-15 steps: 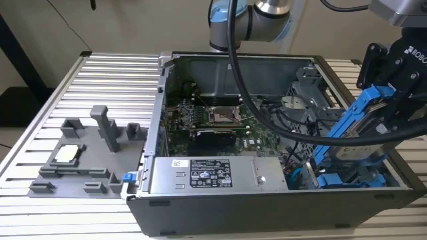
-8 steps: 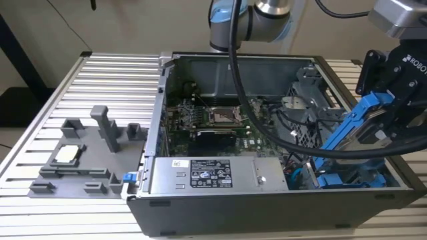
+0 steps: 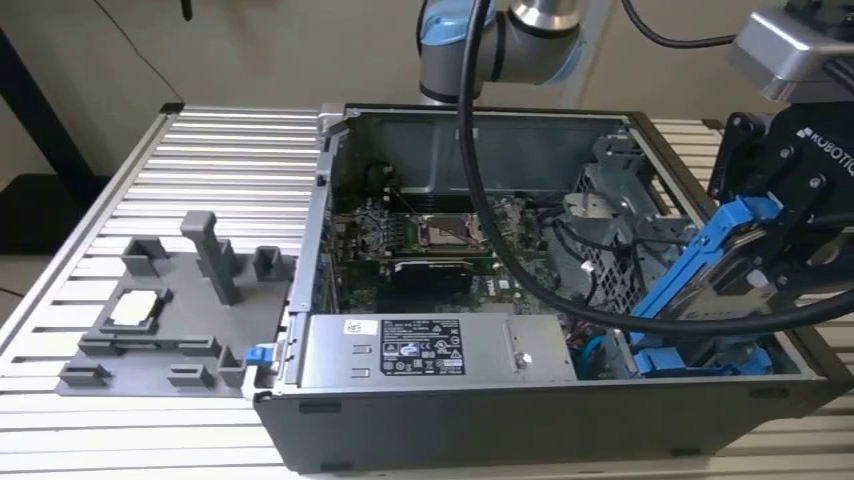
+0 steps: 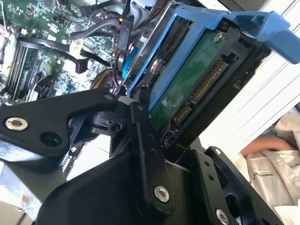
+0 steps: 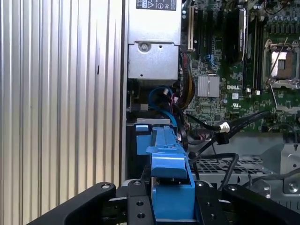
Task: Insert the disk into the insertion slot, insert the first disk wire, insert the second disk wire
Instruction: 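Insert the disk into the insertion slot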
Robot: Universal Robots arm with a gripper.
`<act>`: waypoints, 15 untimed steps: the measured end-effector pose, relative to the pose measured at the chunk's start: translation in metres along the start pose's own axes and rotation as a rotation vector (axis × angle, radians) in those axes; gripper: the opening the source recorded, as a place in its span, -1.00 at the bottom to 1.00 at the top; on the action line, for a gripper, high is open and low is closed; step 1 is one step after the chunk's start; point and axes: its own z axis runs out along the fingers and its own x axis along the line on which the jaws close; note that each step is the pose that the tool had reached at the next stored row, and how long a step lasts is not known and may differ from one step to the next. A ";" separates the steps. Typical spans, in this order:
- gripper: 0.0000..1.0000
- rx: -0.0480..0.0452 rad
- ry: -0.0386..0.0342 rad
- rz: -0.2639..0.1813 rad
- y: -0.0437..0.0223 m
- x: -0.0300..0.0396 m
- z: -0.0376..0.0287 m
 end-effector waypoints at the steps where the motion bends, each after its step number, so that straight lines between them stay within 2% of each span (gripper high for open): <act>1: -0.35 0.0001 -0.0010 0.000 0.0000 -0.0001 0.0005; 9: -0.35 0.0001 -0.0020 0.000 -0.0002 -0.0007 0.0055; 15: -0.35 -0.0003 -0.0047 0.000 -0.0003 -0.0007 0.0125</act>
